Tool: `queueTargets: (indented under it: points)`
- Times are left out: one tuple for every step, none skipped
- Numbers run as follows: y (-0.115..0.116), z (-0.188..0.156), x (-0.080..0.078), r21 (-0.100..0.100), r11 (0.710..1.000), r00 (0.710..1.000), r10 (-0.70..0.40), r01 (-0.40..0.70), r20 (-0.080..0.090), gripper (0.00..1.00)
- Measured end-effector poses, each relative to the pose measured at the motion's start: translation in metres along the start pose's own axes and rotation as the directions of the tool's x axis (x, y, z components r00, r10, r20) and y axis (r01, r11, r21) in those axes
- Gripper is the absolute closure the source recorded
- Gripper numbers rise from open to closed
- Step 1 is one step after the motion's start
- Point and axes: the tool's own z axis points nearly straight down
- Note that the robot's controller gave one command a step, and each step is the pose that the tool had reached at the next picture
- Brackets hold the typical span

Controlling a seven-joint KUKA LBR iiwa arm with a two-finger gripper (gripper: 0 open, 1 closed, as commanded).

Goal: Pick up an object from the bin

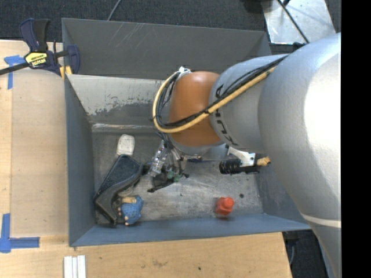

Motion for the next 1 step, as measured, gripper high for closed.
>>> queueTargets:
  points:
    - [0.0001,-0.0257,-0.002,0.0,1.0,1.0,-0.002,0.002,0.002,1.0]
